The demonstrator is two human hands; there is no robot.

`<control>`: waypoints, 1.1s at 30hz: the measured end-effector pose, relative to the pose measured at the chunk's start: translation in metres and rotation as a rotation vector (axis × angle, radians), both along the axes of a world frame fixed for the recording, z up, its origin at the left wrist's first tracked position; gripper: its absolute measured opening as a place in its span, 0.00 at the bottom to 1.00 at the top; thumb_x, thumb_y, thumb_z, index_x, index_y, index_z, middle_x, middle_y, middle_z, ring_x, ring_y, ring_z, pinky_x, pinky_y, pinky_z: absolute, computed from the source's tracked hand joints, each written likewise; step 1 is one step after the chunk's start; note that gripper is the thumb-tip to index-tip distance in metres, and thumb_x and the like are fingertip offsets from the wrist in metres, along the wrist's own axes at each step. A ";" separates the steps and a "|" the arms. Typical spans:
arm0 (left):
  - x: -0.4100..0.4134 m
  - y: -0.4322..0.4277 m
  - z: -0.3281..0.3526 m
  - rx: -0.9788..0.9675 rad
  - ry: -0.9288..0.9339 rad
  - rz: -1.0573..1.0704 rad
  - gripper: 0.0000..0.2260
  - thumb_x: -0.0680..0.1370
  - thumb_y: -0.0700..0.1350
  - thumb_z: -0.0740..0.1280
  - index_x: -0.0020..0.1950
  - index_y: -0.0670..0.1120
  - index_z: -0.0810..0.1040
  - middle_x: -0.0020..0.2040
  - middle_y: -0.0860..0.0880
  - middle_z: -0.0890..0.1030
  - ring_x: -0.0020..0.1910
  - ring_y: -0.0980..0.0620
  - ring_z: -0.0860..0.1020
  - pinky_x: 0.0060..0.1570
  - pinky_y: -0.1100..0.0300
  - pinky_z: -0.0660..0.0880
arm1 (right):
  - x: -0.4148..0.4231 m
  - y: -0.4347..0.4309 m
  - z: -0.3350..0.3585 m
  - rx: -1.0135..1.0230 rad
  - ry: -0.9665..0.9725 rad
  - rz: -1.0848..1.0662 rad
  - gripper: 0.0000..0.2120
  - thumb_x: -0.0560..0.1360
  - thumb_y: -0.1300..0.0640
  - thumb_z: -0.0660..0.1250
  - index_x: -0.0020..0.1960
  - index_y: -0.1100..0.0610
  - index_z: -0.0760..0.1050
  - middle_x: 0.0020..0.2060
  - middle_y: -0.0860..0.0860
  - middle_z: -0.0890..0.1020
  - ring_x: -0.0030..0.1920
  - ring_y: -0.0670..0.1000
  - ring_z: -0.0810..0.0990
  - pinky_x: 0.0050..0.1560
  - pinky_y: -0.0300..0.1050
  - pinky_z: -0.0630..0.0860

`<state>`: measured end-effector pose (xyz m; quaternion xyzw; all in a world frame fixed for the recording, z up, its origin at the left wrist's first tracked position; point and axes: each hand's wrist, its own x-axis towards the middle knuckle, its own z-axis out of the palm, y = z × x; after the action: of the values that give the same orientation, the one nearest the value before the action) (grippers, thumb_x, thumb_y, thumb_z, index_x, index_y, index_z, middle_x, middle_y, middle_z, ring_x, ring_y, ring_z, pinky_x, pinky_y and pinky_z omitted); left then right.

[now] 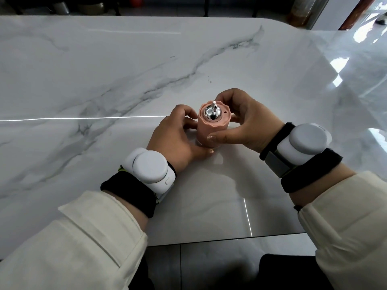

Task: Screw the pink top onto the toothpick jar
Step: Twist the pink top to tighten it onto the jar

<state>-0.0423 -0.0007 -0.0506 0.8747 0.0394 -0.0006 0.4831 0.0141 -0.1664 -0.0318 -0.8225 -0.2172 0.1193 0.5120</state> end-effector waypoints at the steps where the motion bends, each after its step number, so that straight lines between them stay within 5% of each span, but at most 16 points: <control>1: 0.000 0.000 0.000 0.005 -0.005 0.001 0.29 0.58 0.47 0.80 0.53 0.53 0.68 0.46 0.57 0.79 0.49 0.54 0.78 0.47 0.62 0.72 | -0.001 0.001 0.000 -0.003 -0.006 -0.010 0.26 0.50 0.44 0.75 0.46 0.42 0.70 0.42 0.41 0.79 0.48 0.44 0.78 0.61 0.53 0.76; 7: 0.001 0.002 -0.001 0.003 -0.003 -0.021 0.30 0.59 0.47 0.79 0.55 0.52 0.68 0.50 0.52 0.81 0.51 0.52 0.78 0.50 0.58 0.73 | -0.004 0.004 -0.001 -0.011 -0.041 -0.049 0.26 0.50 0.42 0.75 0.46 0.41 0.68 0.42 0.41 0.79 0.49 0.47 0.79 0.58 0.54 0.77; 15: 0.002 0.007 0.000 -0.056 0.045 -0.089 0.30 0.62 0.41 0.78 0.57 0.53 0.66 0.53 0.52 0.83 0.55 0.54 0.79 0.58 0.55 0.73 | 0.005 -0.008 0.004 0.029 0.096 0.162 0.34 0.57 0.52 0.77 0.60 0.37 0.70 0.59 0.43 0.79 0.64 0.44 0.76 0.71 0.51 0.68; 19: 0.002 0.007 0.000 -0.052 0.041 -0.090 0.28 0.62 0.41 0.78 0.56 0.51 0.67 0.52 0.51 0.83 0.54 0.54 0.80 0.57 0.54 0.74 | 0.005 -0.009 0.004 0.051 0.108 0.137 0.29 0.58 0.60 0.75 0.56 0.43 0.73 0.54 0.43 0.81 0.58 0.42 0.80 0.67 0.44 0.72; 24: 0.003 0.006 -0.002 -0.018 0.020 -0.063 0.30 0.58 0.47 0.78 0.53 0.51 0.66 0.50 0.53 0.83 0.52 0.52 0.80 0.55 0.52 0.74 | 0.005 -0.008 0.002 0.054 0.076 0.079 0.26 0.55 0.58 0.76 0.50 0.42 0.75 0.49 0.42 0.82 0.54 0.45 0.81 0.66 0.49 0.74; 33: 0.002 0.001 -0.002 0.020 -0.012 -0.032 0.30 0.58 0.46 0.80 0.54 0.48 0.68 0.50 0.51 0.80 0.48 0.53 0.77 0.48 0.59 0.73 | 0.001 -0.003 -0.001 0.042 0.051 0.011 0.27 0.49 0.45 0.76 0.46 0.42 0.72 0.44 0.41 0.81 0.50 0.44 0.80 0.62 0.54 0.75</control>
<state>-0.0403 0.0008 -0.0524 0.8799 0.0224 -0.0028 0.4746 0.0154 -0.1690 -0.0332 -0.8071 -0.2111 0.1381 0.5338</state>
